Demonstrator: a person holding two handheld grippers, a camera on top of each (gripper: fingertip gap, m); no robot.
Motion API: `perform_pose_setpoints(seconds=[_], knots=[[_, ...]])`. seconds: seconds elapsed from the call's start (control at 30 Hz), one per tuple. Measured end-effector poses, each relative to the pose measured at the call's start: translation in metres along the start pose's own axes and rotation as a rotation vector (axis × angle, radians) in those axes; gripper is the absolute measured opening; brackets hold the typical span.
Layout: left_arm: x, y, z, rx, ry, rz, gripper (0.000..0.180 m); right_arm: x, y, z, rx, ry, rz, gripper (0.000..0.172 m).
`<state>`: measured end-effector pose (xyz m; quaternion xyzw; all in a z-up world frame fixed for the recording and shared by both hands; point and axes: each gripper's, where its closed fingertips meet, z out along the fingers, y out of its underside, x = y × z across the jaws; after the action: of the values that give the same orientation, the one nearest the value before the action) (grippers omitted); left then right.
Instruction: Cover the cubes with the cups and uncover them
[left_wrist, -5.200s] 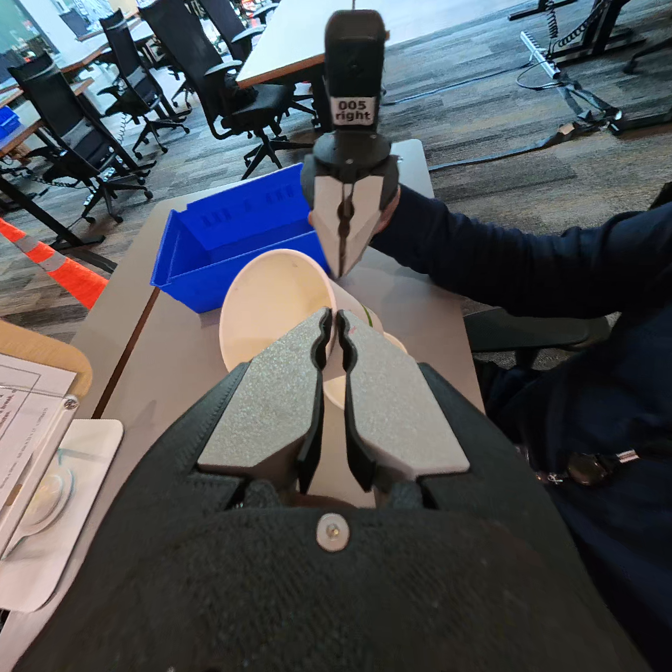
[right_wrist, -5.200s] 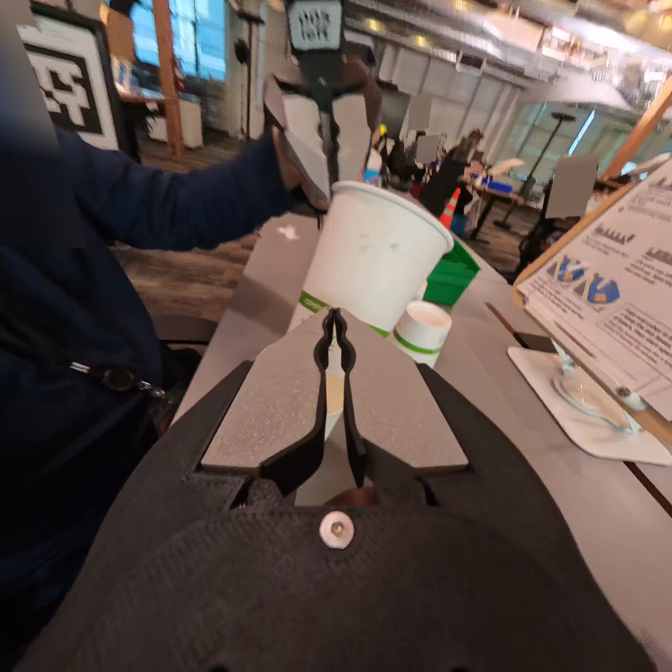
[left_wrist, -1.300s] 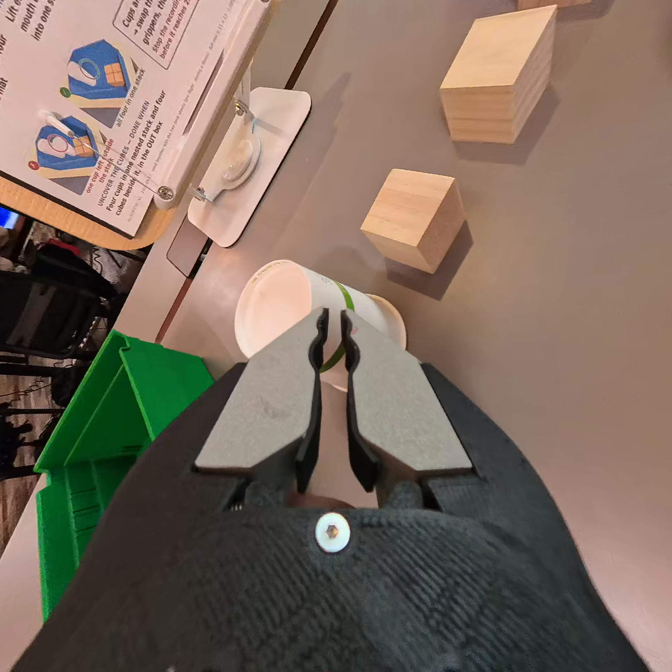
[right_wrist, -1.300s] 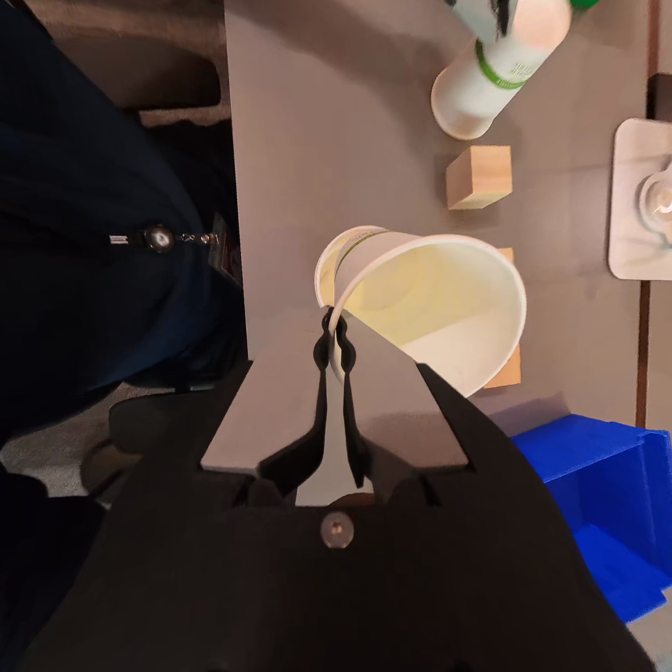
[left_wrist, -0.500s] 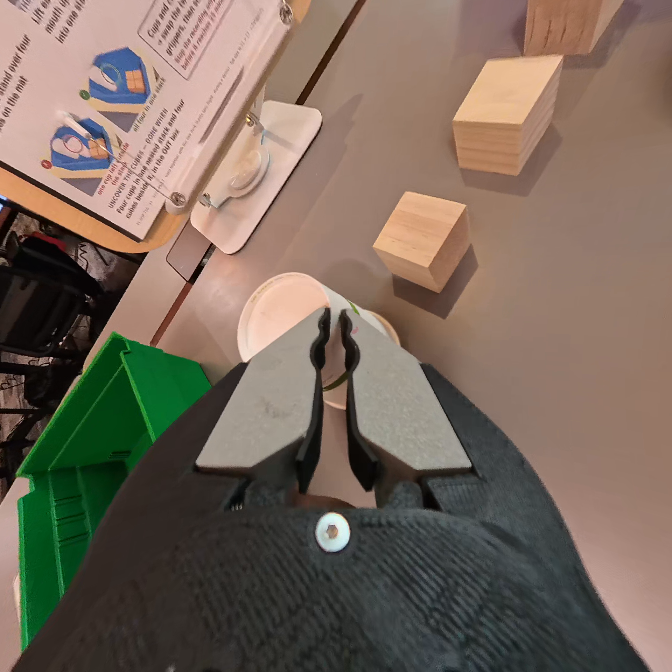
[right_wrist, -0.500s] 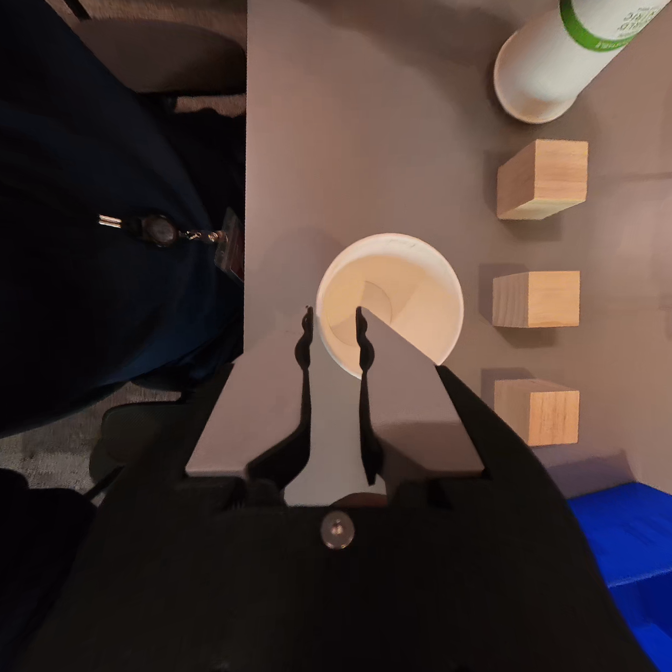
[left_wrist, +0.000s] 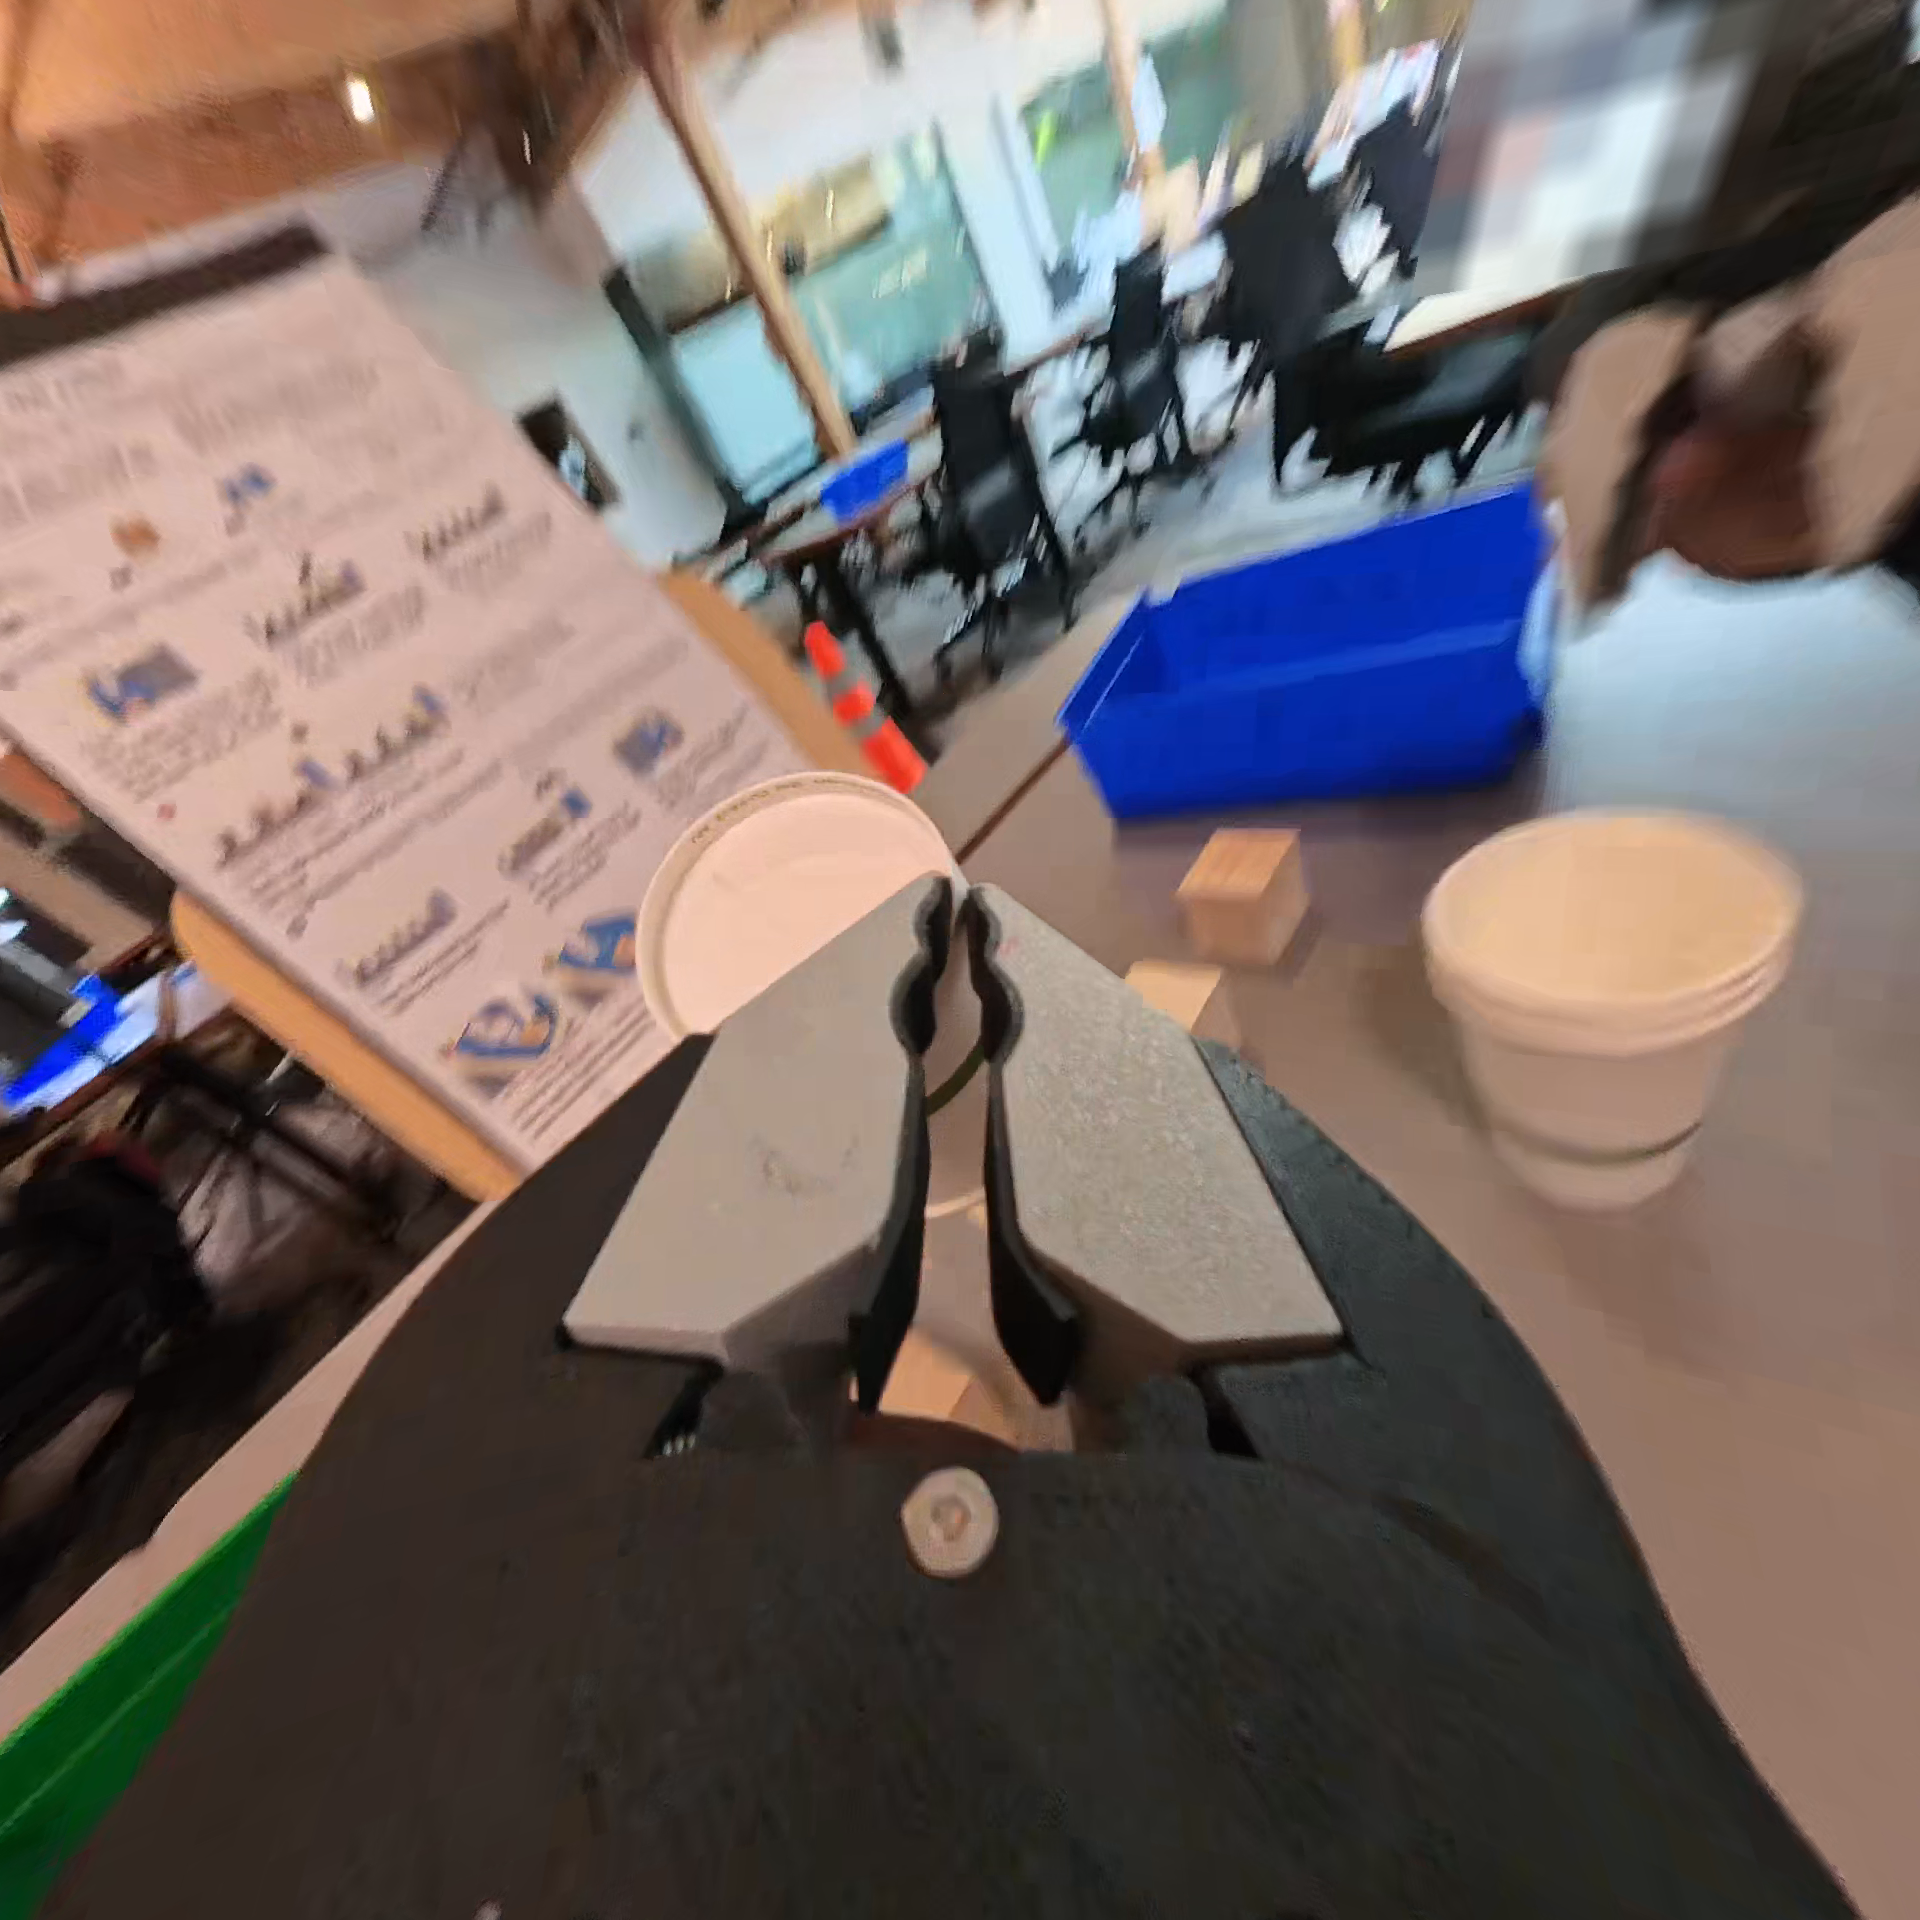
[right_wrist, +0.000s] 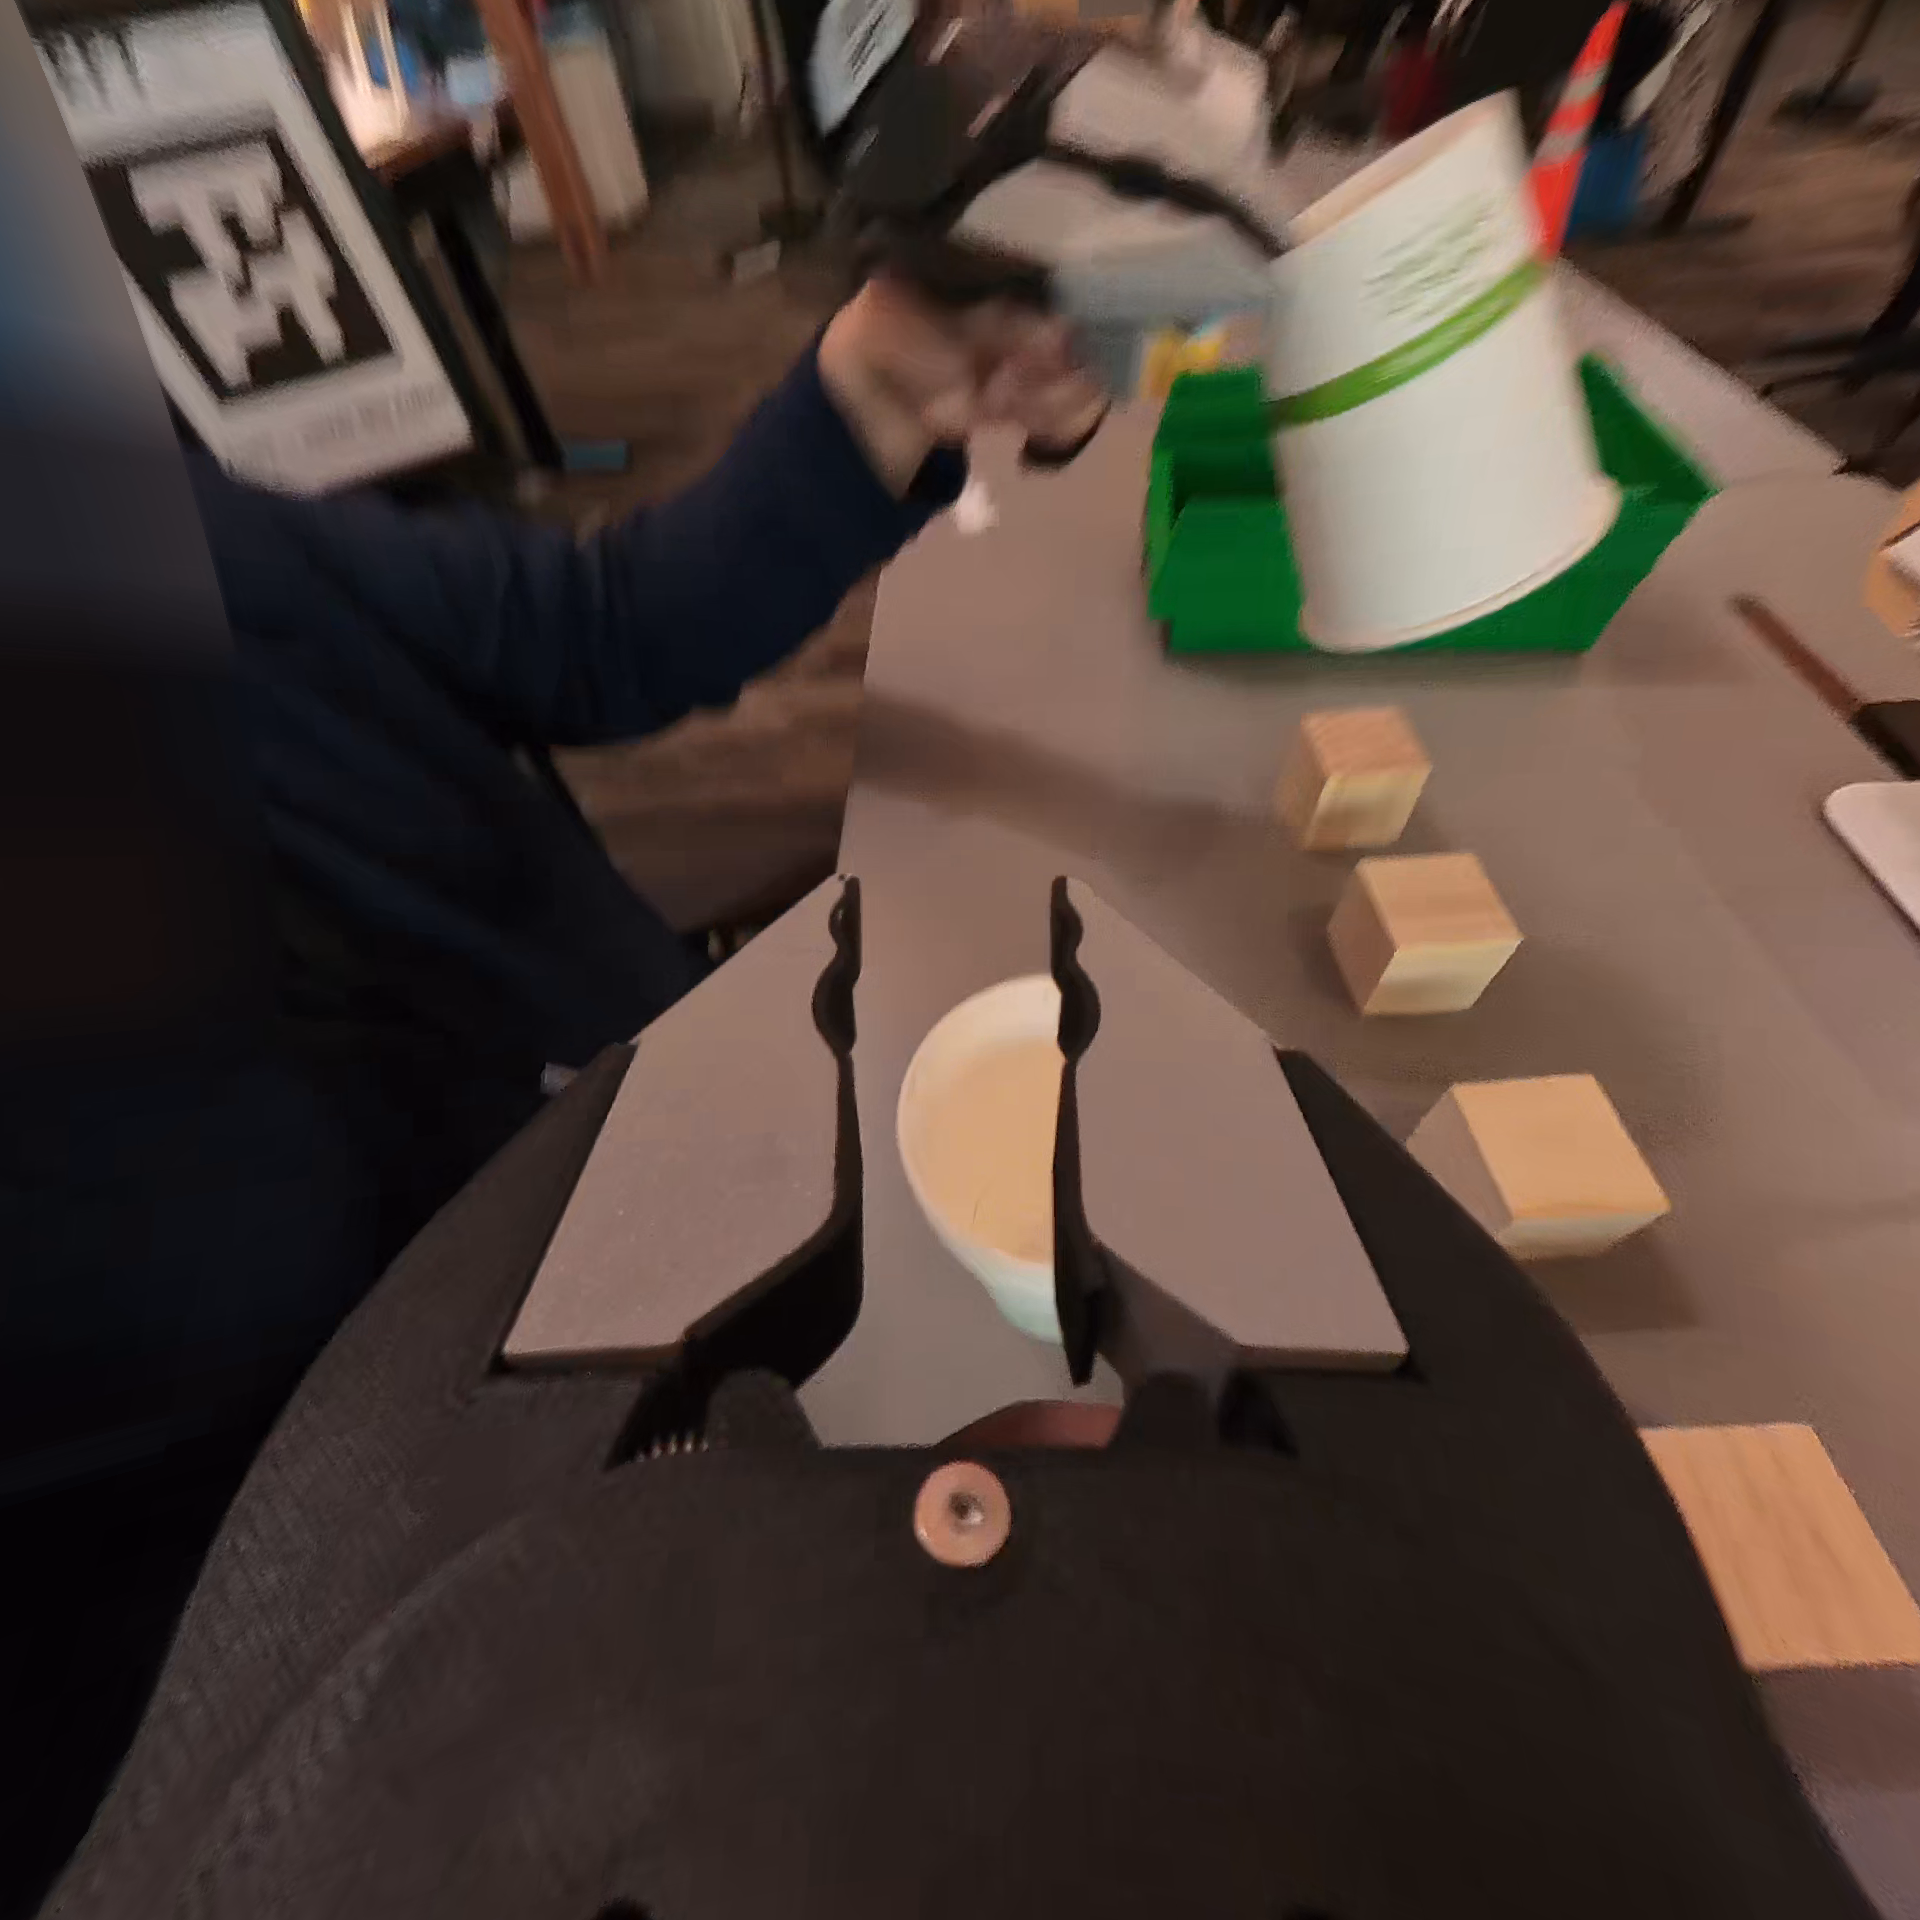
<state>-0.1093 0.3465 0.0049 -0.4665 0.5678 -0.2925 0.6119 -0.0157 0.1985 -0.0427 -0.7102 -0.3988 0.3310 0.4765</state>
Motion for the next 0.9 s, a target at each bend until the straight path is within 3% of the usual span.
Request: perform_pose_setpoints(seconds=[0.13,0.23,0.57,0.67,0.7,0.73,0.9], knots=[[0.045,-0.059,-0.001,0.249,0.055,-0.023,0.0,0.035,-0.026,-0.006,0.249,0.068,0.174,0.055],[0.072,-0.082,-0.002,0.369,0.094,-0.053,0.0,0.048,-0.023,0.002,0.31,0.047,0.265,0.069],[0.095,-0.085,0.011,0.455,0.171,-0.191,0.0,0.042,-0.019,0.007,0.417,-0.043,0.297,0.075],[0.107,-0.081,0.013,0.462,0.232,-0.238,0.0,0.043,-0.026,0.005,0.463,-0.057,0.311,0.067],[0.111,-0.079,0.016,0.454,0.235,-0.242,0.0,0.044,-0.027,0.005,0.462,-0.056,0.302,0.057],[0.112,-0.075,0.019,0.443,0.224,-0.236,0.0,0.04,-0.027,0.004,0.456,-0.072,0.273,0.028],[0.109,-0.034,0.019,0.291,0.262,-0.291,0.003,0.025,-0.03,-0.025,0.383,-0.018,0.126,0.0]])
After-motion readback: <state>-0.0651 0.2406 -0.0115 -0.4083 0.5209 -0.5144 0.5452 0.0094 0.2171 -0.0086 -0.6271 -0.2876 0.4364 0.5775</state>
